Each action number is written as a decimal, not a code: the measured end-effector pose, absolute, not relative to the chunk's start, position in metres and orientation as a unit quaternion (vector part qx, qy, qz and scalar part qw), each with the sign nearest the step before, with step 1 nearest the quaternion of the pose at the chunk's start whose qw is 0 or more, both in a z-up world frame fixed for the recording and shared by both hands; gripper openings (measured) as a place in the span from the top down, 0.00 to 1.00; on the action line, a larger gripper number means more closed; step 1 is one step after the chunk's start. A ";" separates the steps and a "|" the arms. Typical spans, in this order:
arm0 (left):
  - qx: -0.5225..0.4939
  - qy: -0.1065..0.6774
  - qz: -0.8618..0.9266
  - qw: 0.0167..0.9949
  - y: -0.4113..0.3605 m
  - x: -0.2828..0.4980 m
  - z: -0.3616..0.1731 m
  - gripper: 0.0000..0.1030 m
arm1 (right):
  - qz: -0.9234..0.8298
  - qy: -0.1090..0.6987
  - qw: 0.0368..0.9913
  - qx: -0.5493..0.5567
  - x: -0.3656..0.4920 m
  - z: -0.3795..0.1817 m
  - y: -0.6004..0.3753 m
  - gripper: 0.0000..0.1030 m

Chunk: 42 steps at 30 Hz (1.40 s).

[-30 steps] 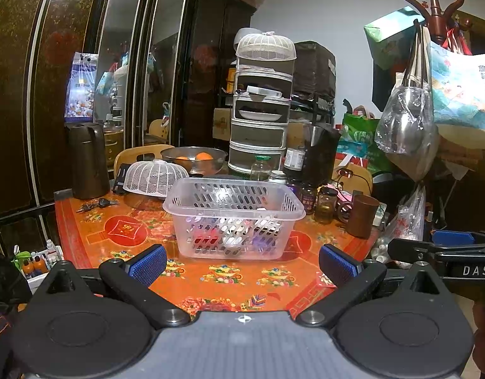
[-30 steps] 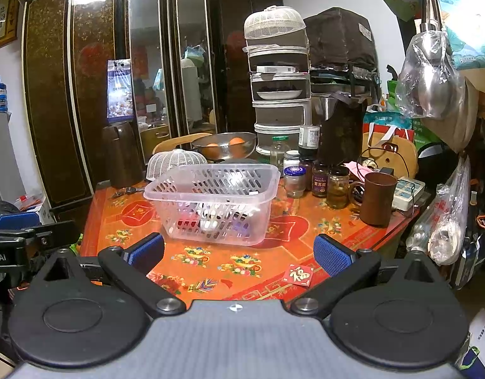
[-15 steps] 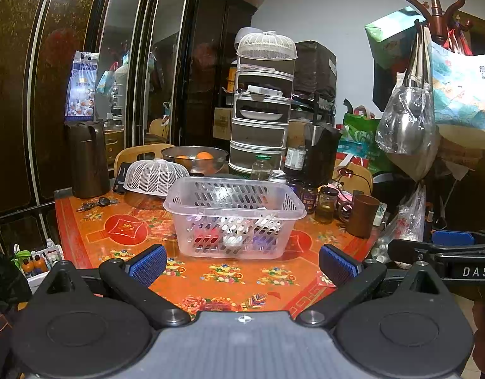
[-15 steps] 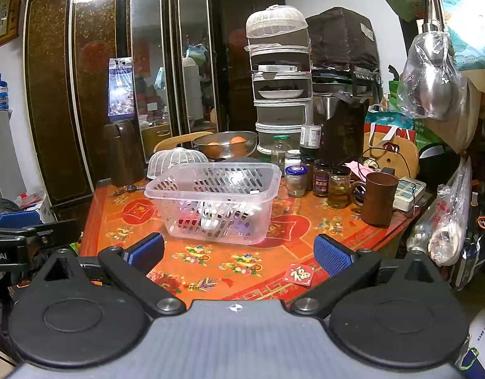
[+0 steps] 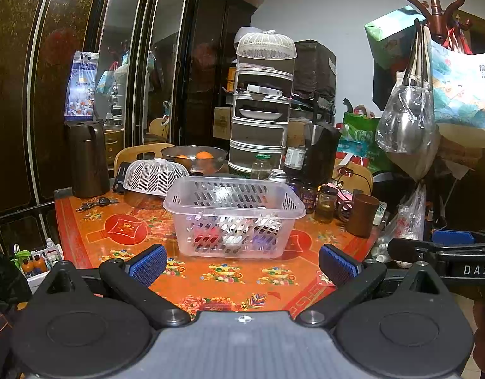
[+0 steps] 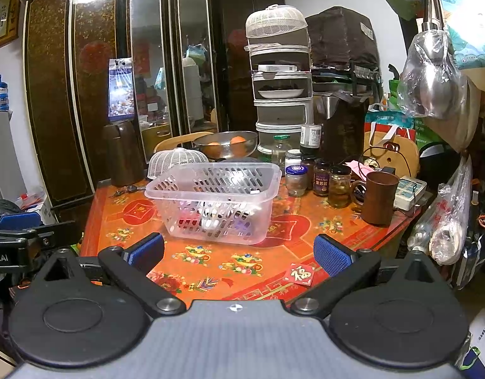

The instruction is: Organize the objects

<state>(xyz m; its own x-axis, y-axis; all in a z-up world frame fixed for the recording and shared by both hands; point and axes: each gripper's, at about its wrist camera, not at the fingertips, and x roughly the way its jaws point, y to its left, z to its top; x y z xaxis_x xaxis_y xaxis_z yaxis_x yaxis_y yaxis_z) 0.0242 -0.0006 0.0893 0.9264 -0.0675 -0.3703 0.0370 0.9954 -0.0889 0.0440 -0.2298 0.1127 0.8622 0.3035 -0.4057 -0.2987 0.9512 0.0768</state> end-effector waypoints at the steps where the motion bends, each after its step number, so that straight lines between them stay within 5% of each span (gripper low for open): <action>1: -0.040 0.190 -0.027 0.981 -0.001 0.024 0.089 0.00 | 0.157 0.212 0.965 0.006 0.044 0.113 -0.230 0.00; 24: -0.037 0.174 -0.022 0.984 0.001 0.026 0.086 0.00 | 0.160 0.217 0.963 0.010 0.047 0.107 -0.229 0.00; 42: -0.057 0.207 -0.020 0.976 0.035 0.124 0.025 0.00 | 0.116 0.307 0.944 0.019 0.139 0.034 -0.217 0.00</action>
<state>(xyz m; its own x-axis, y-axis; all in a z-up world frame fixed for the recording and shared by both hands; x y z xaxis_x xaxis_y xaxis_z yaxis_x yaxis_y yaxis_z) 0.1240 0.0350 0.0248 0.9135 -0.0615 -0.4022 0.0147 0.9928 -0.1185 0.1394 -0.2169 0.0339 0.7845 0.2306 -0.5757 -0.2079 0.9724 0.1063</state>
